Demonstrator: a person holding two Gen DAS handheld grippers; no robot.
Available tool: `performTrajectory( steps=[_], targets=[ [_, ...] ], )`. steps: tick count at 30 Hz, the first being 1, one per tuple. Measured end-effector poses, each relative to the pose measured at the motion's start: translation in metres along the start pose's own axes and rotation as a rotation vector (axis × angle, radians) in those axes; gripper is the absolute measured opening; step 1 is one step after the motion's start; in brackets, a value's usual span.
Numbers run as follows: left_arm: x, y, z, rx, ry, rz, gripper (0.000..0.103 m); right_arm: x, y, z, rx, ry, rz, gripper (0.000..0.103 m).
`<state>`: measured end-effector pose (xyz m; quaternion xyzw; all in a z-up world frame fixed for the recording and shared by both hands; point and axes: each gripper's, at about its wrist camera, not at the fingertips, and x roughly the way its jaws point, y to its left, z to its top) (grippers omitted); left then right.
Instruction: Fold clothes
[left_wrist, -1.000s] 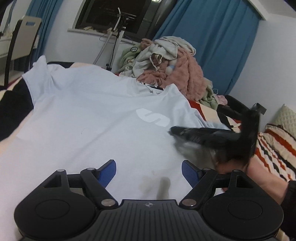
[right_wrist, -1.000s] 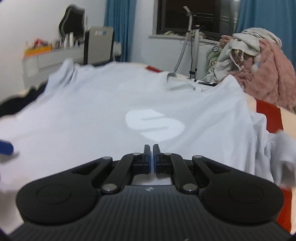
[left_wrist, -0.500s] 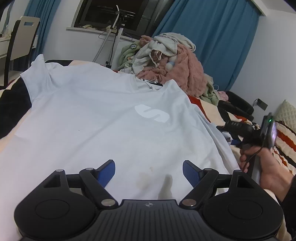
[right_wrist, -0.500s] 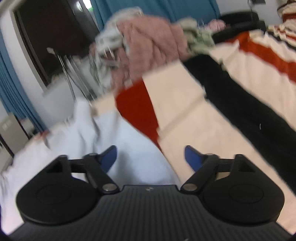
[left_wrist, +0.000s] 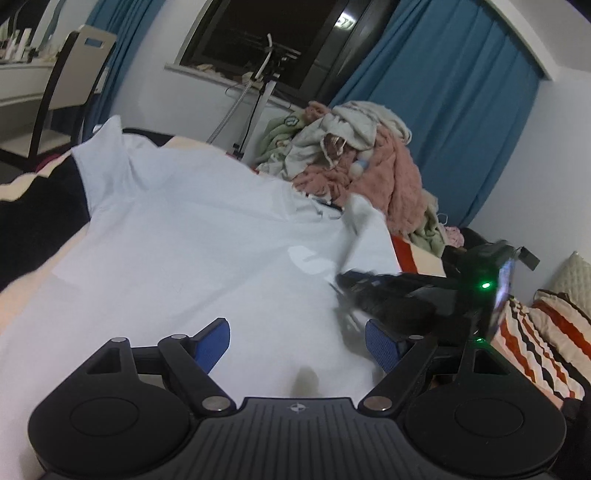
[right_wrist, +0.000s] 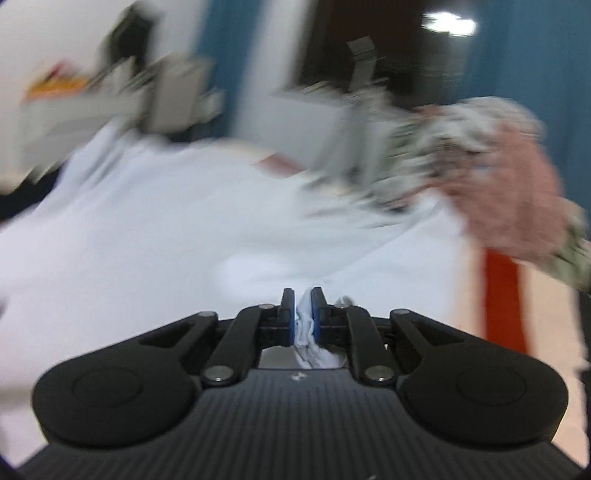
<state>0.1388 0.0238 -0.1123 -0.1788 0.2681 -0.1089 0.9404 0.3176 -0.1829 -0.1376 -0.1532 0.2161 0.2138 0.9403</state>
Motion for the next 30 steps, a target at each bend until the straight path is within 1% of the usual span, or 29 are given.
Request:
performTrajectory(
  steps=[2, 3, 5, 6, 7, 8, 9, 12, 13, 15, 16, 17, 18, 20, 21, 22, 23, 24, 26, 28, 30],
  targets=[
    [0.000, -0.002, -0.001, 0.009, 0.003, -0.004, 0.082, 0.004, 0.003, -0.002, -0.011, 0.030, 0.071, 0.014],
    [0.000, -0.003, -0.002, 0.015, 0.002, -0.008, 0.082, 0.003, -0.004, -0.002, 0.028, 0.028, 0.103, 0.016],
    [0.000, -0.005, -0.002, 0.023, 0.001, -0.018, 0.082, -0.003, -0.029, -0.001, 0.189, 0.027, 0.195, 0.029],
    [0.000, -0.005, -0.002, 0.022, 0.002, -0.023, 0.082, -0.009, -0.039, -0.001, 0.274, 0.002, 0.232, 0.046],
    [0.001, -0.005, -0.003, 0.021, 0.005, -0.026, 0.082, -0.022, -0.050, -0.005, 0.357, -0.043, 0.252, 0.062],
    [0.001, -0.005, -0.003, 0.016, 0.009, -0.028, 0.082, -0.035, -0.062, -0.008, 0.441, -0.088, 0.271, 0.068],
    [0.001, -0.004, -0.003, 0.010, 0.014, -0.030, 0.082, -0.045, -0.076, -0.010, 0.534, -0.140, 0.284, 0.069],
    [0.002, -0.003, -0.002, -0.010, 0.011, -0.037, 0.082, -0.060, -0.110, -0.014, 0.729, -0.238, 0.202, 0.069],
    [0.002, -0.002, -0.001, -0.016, 0.008, -0.039, 0.082, -0.060, -0.120, -0.018, 0.795, -0.231, 0.147, 0.069],
    [0.002, 0.000, -0.001, -0.024, 0.004, -0.041, 0.082, -0.053, -0.138, -0.029, 0.879, -0.171, 0.074, 0.069],
    [0.003, 0.001, -0.001, -0.025, 0.004, -0.039, 0.082, -0.047, -0.143, -0.034, 0.895, -0.137, 0.052, 0.069],
    [0.003, 0.001, -0.001, -0.023, 0.007, -0.033, 0.082, -0.040, -0.147, -0.037, 0.905, -0.119, 0.049, 0.069],
    [0.003, 0.001, -0.001, -0.019, 0.009, -0.027, 0.082, -0.032, -0.150, -0.040, 0.915, -0.102, 0.047, 0.067],
    [0.003, 0.000, -0.003, -0.004, 0.012, -0.019, 0.082, -0.019, -0.148, -0.034, 0.916, -0.112, 0.071, 0.061],
    [0.004, -0.001, -0.004, 0.005, 0.012, -0.020, 0.082, -0.013, -0.148, -0.031, 0.914, -0.117, 0.082, 0.052],
    [0.004, -0.001, -0.004, 0.015, 0.013, -0.017, 0.082, -0.010, -0.144, -0.028, 0.881, -0.111, 0.080, 0.031],
    [0.005, -0.001, -0.005, 0.026, 0.014, -0.010, 0.082, -0.009, -0.139, -0.021, 0.832, -0.092, 0.062, 0.015],
    [0.006, -0.002, -0.005, 0.032, 0.017, -0.006, 0.082, -0.008, -0.137, -0.013, 0.774, -0.080, 0.025, 0.010],
    [0.009, 0.000, -0.005, 0.019, 0.025, -0.016, 0.082, -0.020, -0.140, -0.003, 0.680, -0.110, -0.039, 0.009],
    [0.011, 0.002, -0.005, 0.007, 0.030, -0.023, 0.082, -0.037, -0.156, 0.003, 0.621, -0.131, -0.116, 0.007],
    [0.013, 0.004, -0.004, -0.003, 0.034, -0.027, 0.082, -0.043, -0.185, 0.008, 0.585, -0.131, -0.213, 0.007]
  ],
)
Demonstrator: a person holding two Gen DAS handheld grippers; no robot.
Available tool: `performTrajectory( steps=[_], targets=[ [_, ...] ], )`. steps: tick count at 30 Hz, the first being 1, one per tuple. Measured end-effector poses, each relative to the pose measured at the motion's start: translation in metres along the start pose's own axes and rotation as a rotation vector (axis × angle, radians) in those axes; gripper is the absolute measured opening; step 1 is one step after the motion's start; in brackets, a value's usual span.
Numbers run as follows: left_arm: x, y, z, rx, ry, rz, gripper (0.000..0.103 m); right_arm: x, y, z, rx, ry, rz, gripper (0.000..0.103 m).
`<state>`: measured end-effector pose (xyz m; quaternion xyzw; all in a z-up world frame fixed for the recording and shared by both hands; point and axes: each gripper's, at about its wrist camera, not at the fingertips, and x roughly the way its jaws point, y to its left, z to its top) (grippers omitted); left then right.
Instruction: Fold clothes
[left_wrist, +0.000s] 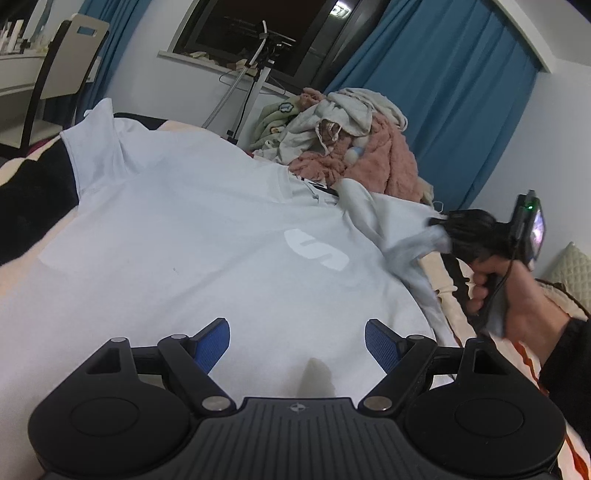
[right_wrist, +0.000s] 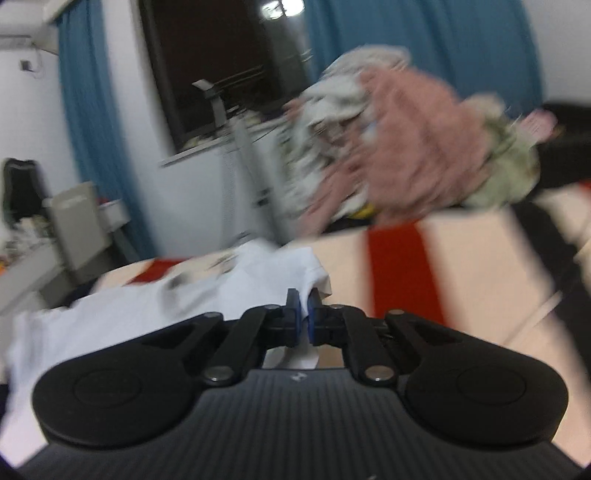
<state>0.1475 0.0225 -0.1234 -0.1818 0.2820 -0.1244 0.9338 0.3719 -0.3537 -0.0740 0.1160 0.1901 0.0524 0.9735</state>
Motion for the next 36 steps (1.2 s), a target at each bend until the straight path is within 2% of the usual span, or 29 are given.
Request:
performTrajectory(
  steps=[3, 6, 9, 11, 12, 13, 14, 15, 16, 19, 21, 25, 31, 34, 36],
  targets=[
    [0.004, 0.002, 0.000, -0.010, 0.009, -0.003, 0.082, 0.014, -0.036, 0.029, -0.050, -0.030, -0.157, 0.006],
    [0.008, 0.002, -0.002, -0.001, 0.014, 0.007, 0.082, 0.038, -0.063, 0.042, -0.126, -0.039, -0.315, 0.006],
    [0.014, 0.000, -0.004, 0.026, 0.010, 0.029, 0.082, 0.068, -0.090, 0.032, -0.176, 0.024, -0.447, 0.008],
    [0.019, -0.001, -0.005, 0.042, 0.009, 0.043, 0.083, 0.073, -0.101, 0.024, -0.168, 0.020, -0.483, 0.009],
    [0.021, -0.002, -0.005, 0.054, 0.007, 0.048, 0.083, 0.072, -0.108, 0.023, -0.128, 0.022, -0.474, 0.011],
    [0.023, -0.004, -0.005, 0.068, 0.005, 0.054, 0.083, 0.070, -0.114, 0.021, -0.087, 0.025, -0.465, 0.031],
    [0.025, -0.005, -0.005, 0.083, 0.003, 0.059, 0.083, 0.064, -0.119, 0.020, -0.044, 0.030, -0.448, 0.046],
    [0.026, -0.007, -0.005, 0.098, 0.003, 0.062, 0.084, 0.057, -0.123, 0.019, -0.002, 0.034, -0.431, 0.077],
    [0.026, -0.008, -0.004, 0.105, 0.002, 0.064, 0.084, 0.047, -0.119, 0.017, 0.018, 0.024, -0.421, 0.089],
    [0.024, -0.009, -0.001, 0.099, 0.003, 0.060, 0.084, 0.014, -0.096, 0.016, 0.022, 0.007, -0.383, 0.089],
    [0.020, -0.008, 0.002, 0.078, 0.006, 0.050, 0.084, -0.025, -0.083, 0.013, 0.032, -0.008, -0.362, 0.089],
    [0.002, -0.013, 0.006, 0.049, 0.011, 0.038, 0.084, -0.131, -0.049, -0.007, 0.130, -0.053, -0.320, 0.089],
    [-0.040, -0.041, -0.002, 0.148, 0.002, -0.023, 0.084, -0.265, 0.004, -0.064, 0.249, 0.030, -0.170, 0.089],
    [-0.063, -0.057, -0.015, 0.177, 0.038, -0.078, 0.083, -0.322, 0.025, -0.087, 0.254, -0.032, -0.121, 0.089],
    [-0.079, -0.075, -0.027, 0.232, 0.076, -0.127, 0.081, -0.347, 0.033, -0.097, 0.245, -0.058, -0.114, 0.089]
  ],
)
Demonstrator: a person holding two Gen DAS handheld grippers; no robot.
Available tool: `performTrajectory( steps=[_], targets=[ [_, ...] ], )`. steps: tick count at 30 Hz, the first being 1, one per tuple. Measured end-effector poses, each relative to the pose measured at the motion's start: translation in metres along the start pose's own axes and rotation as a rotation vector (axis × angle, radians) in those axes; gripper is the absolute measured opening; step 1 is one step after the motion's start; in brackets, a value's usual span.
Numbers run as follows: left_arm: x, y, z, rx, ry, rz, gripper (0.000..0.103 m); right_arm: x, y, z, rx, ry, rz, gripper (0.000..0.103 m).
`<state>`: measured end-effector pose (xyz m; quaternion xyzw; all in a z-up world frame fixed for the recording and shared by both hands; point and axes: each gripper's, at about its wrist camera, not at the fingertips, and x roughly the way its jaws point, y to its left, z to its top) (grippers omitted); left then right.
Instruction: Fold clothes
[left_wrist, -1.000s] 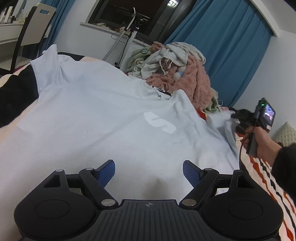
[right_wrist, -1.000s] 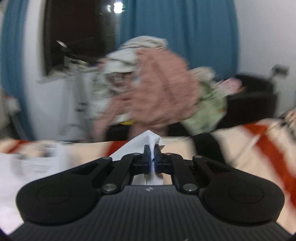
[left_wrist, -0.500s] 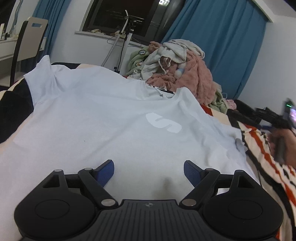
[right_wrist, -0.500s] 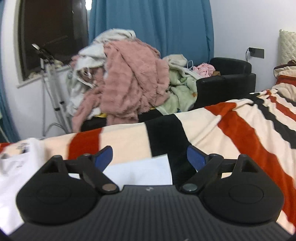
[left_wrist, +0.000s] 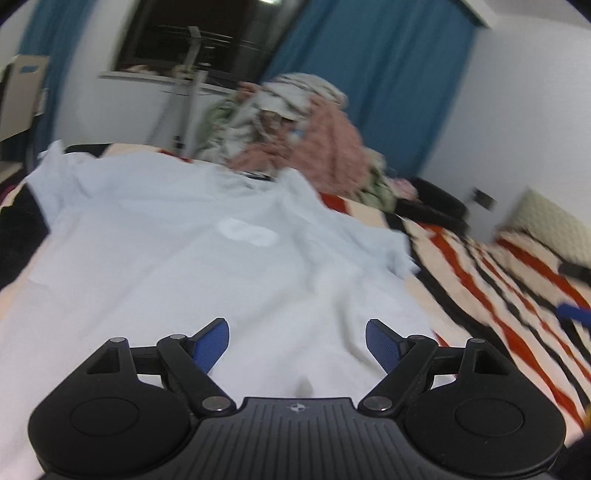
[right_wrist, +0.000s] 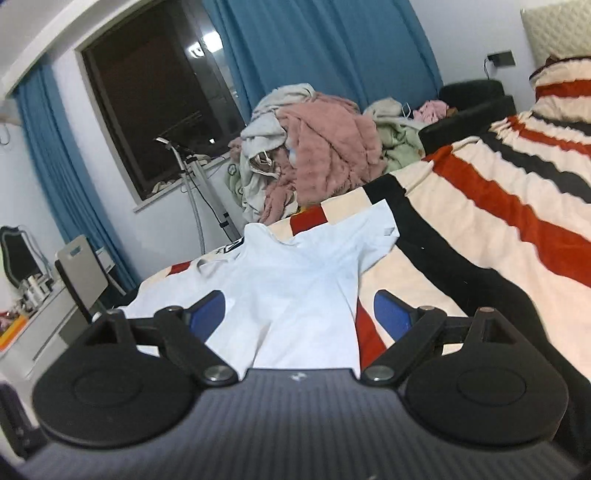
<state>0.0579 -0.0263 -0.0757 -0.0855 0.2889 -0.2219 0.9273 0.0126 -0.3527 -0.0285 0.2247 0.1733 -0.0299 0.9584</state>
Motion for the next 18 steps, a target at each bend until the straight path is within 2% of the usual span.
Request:
performTrajectory(
  steps=[5, 8, 11, 12, 14, 18],
  targets=[
    [-0.018, -0.062, -0.035, 0.142, 0.111, -0.169, 0.076, -0.064, 0.002, 0.003, 0.019, -0.098, 0.081, 0.089],
    [-0.017, -0.105, -0.065, 0.223, 0.176, -0.253, 0.076, -0.095, -0.002, 0.000, -0.015, -0.153, 0.064, 0.089],
    [-0.007, -0.141, -0.094, 0.299, 0.235, -0.315, 0.071, -0.105, -0.011, -0.005, -0.016, -0.138, 0.057, 0.089],
    [-0.003, -0.150, -0.102, 0.313, 0.256, -0.325, 0.069, -0.106, -0.015, -0.007, -0.004, -0.126, 0.058, 0.089],
    [0.009, -0.156, -0.111, 0.296, 0.306, -0.342, 0.055, -0.109, -0.026, -0.013, 0.036, -0.116, 0.066, 0.089],
    [0.032, -0.157, -0.120, 0.253, 0.374, -0.357, 0.048, -0.114, -0.041, -0.021, 0.117, -0.125, 0.094, 0.089]
  ],
)
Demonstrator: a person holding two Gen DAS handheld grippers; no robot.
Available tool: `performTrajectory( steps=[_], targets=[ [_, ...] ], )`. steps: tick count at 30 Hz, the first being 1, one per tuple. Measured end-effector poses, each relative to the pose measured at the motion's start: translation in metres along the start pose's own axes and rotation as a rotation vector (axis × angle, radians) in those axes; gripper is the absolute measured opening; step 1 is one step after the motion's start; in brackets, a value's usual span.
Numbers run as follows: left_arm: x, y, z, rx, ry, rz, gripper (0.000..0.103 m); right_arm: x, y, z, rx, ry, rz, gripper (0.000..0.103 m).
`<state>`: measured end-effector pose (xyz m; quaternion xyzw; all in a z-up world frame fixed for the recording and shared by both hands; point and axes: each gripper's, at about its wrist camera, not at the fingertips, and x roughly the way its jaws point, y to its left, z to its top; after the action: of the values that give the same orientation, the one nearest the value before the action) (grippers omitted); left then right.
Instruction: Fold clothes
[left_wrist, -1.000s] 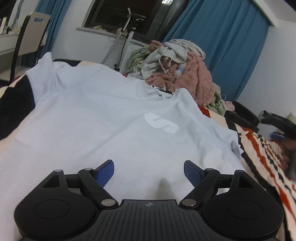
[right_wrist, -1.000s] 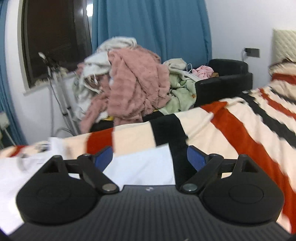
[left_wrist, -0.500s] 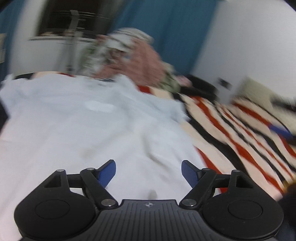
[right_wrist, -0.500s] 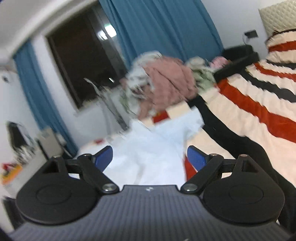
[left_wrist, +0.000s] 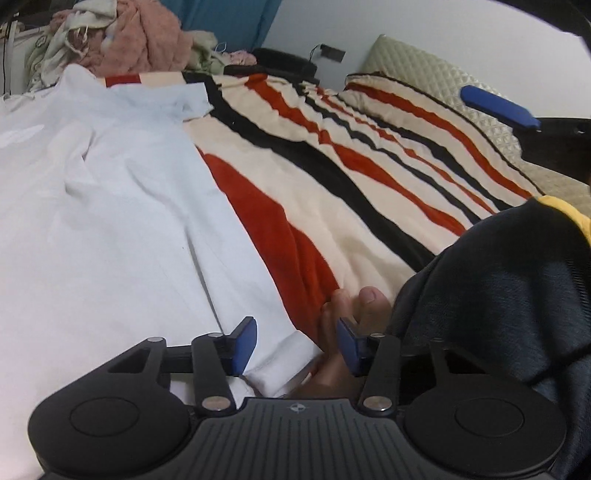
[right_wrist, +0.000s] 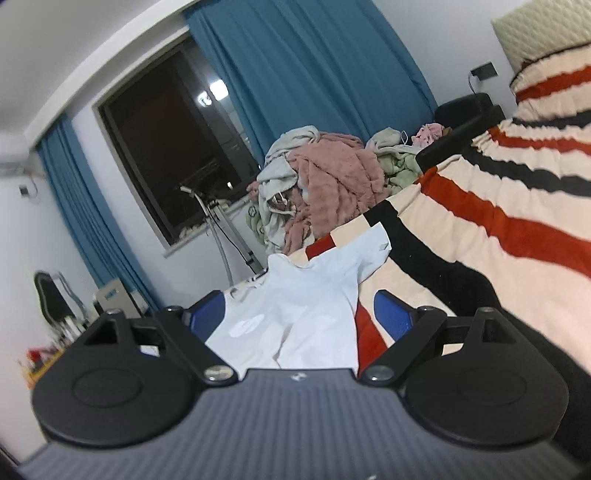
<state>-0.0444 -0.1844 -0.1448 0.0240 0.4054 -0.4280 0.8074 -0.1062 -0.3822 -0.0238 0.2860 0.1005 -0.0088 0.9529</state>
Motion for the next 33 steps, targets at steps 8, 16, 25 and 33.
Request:
performTrajectory(
  steps=[8, 16, 25, 33],
  targets=[
    [0.039, 0.014, 0.014, -0.073, 0.143, 0.017, 0.033, 0.016, -0.002, -0.008, -0.029, 0.079, -0.021, 0.089],
    [0.045, 0.000, 0.015, -0.052, 0.133, 0.010, 0.002, 0.017, -0.016, -0.009, 0.028, 0.071, -0.023, 0.089],
    [0.021, -0.005, 0.016, -0.003, 0.090, 0.093, 0.038, 0.021, -0.014, -0.011, -0.007, 0.076, -0.032, 0.089],
    [-0.056, 0.011, 0.036, 0.034, -0.097, 0.314, 0.092, 0.020, -0.005, -0.014, -0.085, 0.051, -0.076, 0.089]
  ],
)
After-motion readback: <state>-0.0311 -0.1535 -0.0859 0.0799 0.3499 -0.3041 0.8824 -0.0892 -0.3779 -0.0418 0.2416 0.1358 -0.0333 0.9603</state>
